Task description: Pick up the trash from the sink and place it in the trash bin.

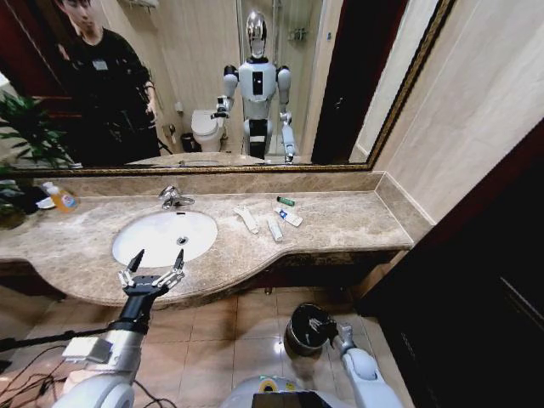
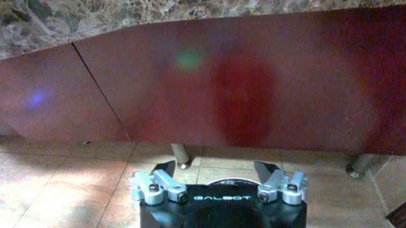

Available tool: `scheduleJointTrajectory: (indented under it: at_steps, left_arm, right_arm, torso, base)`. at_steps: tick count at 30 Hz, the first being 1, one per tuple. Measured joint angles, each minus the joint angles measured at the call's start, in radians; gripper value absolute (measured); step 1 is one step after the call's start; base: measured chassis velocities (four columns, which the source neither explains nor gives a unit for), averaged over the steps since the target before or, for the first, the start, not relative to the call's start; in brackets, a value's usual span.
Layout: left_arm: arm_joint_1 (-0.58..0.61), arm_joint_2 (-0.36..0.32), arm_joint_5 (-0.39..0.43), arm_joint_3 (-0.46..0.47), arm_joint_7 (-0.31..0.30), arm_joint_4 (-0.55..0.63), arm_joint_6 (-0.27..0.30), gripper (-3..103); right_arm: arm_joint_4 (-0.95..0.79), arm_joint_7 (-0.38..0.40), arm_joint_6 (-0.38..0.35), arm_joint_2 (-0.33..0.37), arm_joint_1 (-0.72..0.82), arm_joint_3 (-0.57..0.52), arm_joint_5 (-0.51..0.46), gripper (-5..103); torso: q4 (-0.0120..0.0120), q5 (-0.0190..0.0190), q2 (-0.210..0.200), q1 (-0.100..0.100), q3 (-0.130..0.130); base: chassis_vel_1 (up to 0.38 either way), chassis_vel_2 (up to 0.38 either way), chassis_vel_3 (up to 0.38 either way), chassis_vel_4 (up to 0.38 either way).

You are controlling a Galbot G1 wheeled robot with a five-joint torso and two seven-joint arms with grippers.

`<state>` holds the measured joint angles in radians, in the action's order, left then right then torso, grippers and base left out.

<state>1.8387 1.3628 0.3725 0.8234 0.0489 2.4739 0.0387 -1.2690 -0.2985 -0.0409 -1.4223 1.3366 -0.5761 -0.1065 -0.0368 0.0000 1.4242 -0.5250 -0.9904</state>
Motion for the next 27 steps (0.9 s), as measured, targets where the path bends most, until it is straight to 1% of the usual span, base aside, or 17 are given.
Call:
scheduleJointTrajectory:
  at_steps: [1, 4, 6, 8, 17, 21, 24, 25, 27]
  left_arm:
    - [0.000, 0.000, 0.000, 0.000, 0.000, 0.000, 0.000, 100]
    - [0.000, 0.000, 0.000, 0.000, 0.000, 0.000, 0.000, 100]
    - [0.000, 0.000, 0.000, 0.000, 0.000, 0.000, 0.000, 100]
    - [0.000, 0.000, 0.000, 0.000, 0.000, 0.000, 0.000, 100]
    - [0.000, 0.000, 0.000, 0.000, 0.000, 0.000, 0.000, 100]
    - [0.000, 0.000, 0.000, 0.000, 0.000, 0.000, 0.000, 100]
    - [0.000, 0.000, 0.000, 0.000, 0.000, 0.000, 0.000, 100]
    - [0.000, 0.000, 0.000, 0.000, 0.000, 0.000, 0.000, 100]
    - [0.000, 0.000, 0.000, 0.000, 0.000, 0.000, 0.000, 100]
  right_arm:
    - [0.000, 0.000, 0.000, 0.000, 0.000, 0.000, 0.000, 81]
    - [-0.013, 0.000, 0.000, 0.002, 0.007, 0.000, -0.005, 96]
    - [-0.013, 0.000, 0.000, 0.002, 0.007, 0.000, -0.005, 96]
    - [-0.023, 0.000, -0.001, 0.003, 0.013, 0.000, -0.007, 100]
    - [-0.040, 0.001, -0.004, 0.007, 0.024, 0.002, -0.004, 100]
    - [-0.076, 0.001, -0.007, 0.010, 0.041, 0.001, -0.010, 100]
    - [-0.161, 0.001, -0.011, 0.017, 0.067, -0.006, -0.056, 100]
    - [-0.161, 0.001, -0.011, 0.017, 0.067, -0.006, -0.056, 100]
    - [-0.225, 0.004, 0.017, 0.023, 0.096, -0.013, -0.075, 100]
  torso:
    - [0.0000, 0.0000, 0.000, 0.000, 0.000]
    - [0.0000, 0.0000, 0.000, 0.000, 0.000]
    - [0.0000, 0.0000, 0.000, 0.000, 0.000]
    - [0.0000, 0.0000, 0.000, 0.000, 0.000]
    - [0.0000, 0.0001, 0.000, 0.000, 0.000]
    - [0.0000, 0.0001, 0.000, 0.000, 0.000]
    - [0.0000, 0.0000, 0.000, 0.000, 0.000]
    - [0.0000, 0.0000, 0.000, 0.000, 0.000]
    - [-0.0001, 0.0002, 0.000, 0.000, 0.000]
  base:
    - [0.000, 0.000, 0.000, 0.000]
    - [0.000, 0.000, 0.000, 0.000]
    - [0.000, 0.000, 0.000, 0.000]
    - [0.000, 0.000, 0.000, 0.000]
    - [0.000, 0.000, 0.000, 0.000]
    - [0.000, 0.000, 0.000, 0.000]
    - [0.000, 0.000, 0.000, 0.000]
    - [0.000, 0.000, 0.000, 0.000]
    - [0.000, 0.000, 0.000, 0.000]
